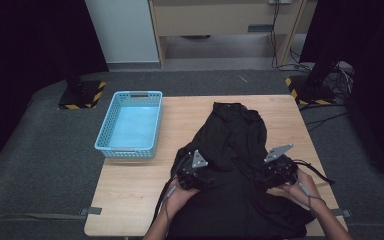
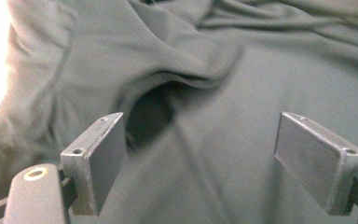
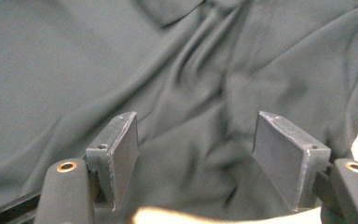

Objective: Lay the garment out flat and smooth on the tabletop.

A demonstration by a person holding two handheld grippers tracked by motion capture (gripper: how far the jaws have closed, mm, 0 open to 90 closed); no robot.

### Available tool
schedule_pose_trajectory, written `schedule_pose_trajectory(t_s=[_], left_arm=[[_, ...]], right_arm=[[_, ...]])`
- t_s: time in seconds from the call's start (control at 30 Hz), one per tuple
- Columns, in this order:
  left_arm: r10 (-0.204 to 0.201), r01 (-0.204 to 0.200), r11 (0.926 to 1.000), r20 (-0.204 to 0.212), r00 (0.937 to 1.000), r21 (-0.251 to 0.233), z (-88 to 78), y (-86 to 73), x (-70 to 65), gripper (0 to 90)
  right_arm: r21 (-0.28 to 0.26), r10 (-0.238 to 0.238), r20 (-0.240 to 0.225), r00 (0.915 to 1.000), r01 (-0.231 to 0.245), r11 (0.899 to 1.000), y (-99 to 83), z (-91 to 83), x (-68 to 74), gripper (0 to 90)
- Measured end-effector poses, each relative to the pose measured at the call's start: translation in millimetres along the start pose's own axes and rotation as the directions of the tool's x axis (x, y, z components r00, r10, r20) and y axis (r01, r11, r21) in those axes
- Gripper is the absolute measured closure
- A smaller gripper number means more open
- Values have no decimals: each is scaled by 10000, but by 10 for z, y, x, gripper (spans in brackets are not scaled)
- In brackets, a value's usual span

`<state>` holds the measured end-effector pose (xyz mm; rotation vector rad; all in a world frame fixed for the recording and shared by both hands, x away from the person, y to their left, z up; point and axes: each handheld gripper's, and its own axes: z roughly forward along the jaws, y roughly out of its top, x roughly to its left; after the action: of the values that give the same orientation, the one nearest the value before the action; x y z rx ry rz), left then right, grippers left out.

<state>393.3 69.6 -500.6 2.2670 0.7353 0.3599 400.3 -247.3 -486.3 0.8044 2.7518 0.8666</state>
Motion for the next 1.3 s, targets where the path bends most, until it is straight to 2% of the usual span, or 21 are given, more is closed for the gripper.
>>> schedule_pose_trajectory(t_s=[0.07,0.17,0.33,0.43,0.47,0.53,0.77,1.1,1.2,1.3], left_arm=[[62,-59,9997,-121,9999,237,88,74,86,163],[-76,81,9992,-143,9999,381,184,142,178,171],[-182,191,9958,-105,9998,896,299,139,262,170],[-365,355,9885,39,9993,1472,370,67,273,162],[-365,355,9885,39,9993,1472,370,67,273,157],[-548,540,9902,22,9985,1289,353,34,257,160],[-475,454,9891,116,9988,1401,237,-63,143,159],[-295,253,9915,318,9991,1273,-9,-297,-139,154],[-254,218,9928,290,9993,1178,-90,-375,-225,154],[-114,99,9956,150,9998,936,-153,-426,-294,145]], right_arm=[[128,224,93,9997,-226,9997,68,93,-102,309],[672,270,236,9994,-285,9973,156,260,-248,316],[1099,181,134,9997,-194,9938,180,360,-285,318],[1029,-66,211,9998,44,9947,163,380,-256,305],[1029,-66,211,9998,44,9947,163,380,-256,305],[971,-246,267,9993,219,9950,144,381,-226,299],[875,-526,38,9986,521,9948,63,332,-85,300],[587,-754,-164,9970,763,9954,-140,215,266,294],[611,-811,-245,9964,824,9947,-191,180,368,270],[973,-841,-150,9963,851,9916,-201,136,436,234]])
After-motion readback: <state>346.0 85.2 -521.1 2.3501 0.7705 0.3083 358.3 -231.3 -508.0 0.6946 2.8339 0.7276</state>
